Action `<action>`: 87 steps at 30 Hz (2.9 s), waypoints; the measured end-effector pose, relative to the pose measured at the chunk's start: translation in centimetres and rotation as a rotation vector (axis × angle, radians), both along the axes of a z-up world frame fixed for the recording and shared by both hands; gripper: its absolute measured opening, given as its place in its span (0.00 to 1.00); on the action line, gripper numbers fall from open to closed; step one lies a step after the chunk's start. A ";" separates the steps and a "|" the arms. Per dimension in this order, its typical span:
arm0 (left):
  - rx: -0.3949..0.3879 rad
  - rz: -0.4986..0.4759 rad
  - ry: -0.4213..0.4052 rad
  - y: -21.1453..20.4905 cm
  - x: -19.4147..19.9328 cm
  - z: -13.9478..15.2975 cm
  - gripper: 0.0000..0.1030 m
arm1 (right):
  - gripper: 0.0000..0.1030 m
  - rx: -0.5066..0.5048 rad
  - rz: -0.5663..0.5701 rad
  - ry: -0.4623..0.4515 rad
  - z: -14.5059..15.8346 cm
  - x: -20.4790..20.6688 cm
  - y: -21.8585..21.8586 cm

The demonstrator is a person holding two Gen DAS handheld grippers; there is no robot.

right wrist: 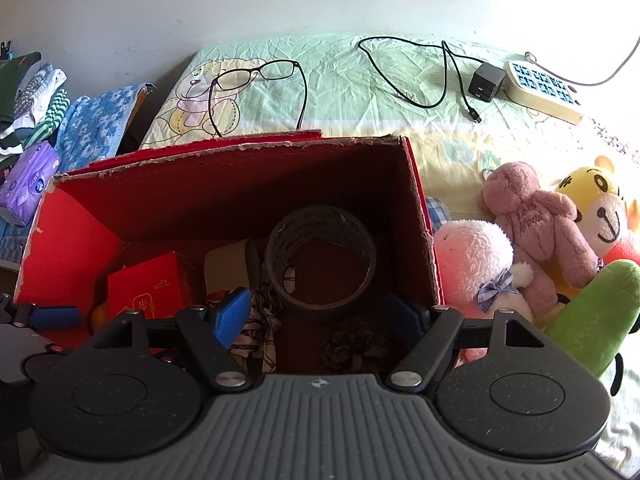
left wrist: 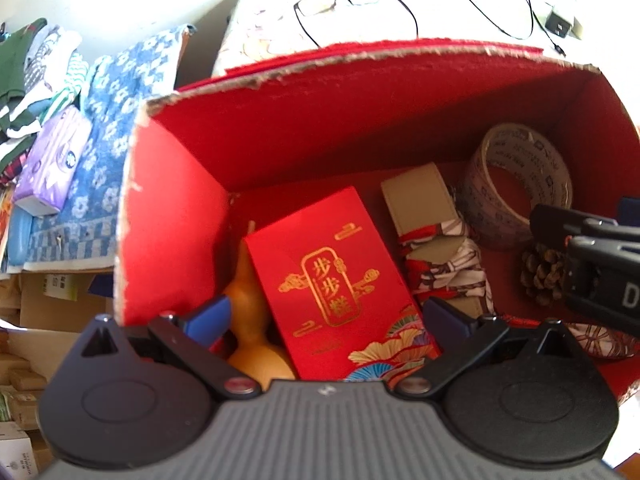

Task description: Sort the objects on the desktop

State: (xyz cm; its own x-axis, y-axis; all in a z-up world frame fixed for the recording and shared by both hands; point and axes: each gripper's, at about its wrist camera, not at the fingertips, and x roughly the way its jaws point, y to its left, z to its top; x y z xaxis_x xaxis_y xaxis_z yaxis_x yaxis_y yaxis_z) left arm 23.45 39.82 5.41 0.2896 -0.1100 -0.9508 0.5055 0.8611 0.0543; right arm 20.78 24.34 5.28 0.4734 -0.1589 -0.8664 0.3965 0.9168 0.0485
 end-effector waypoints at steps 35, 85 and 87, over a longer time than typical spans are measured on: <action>-0.047 -0.005 0.021 -0.5 0.5 0.4 0.99 | 0.76 0.002 -0.007 -0.021 0.3 0.0 -0.2; -0.025 -0.019 0.069 0.1 0.0 -1.3 0.99 | 0.76 0.014 -0.003 0.011 -0.2 -0.9 0.3; -0.024 -0.021 0.070 0.2 -0.2 -1.4 0.99 | 0.76 0.013 0.000 0.009 -0.2 -0.9 0.3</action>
State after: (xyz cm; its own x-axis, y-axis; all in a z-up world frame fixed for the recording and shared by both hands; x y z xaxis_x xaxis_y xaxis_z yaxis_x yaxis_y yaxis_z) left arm 23.23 39.98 4.02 0.2196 -0.1380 -0.9658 0.5253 0.8509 -0.0021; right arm 19.88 24.66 5.04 0.4652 -0.1479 -0.8727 0.3970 0.9161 0.0564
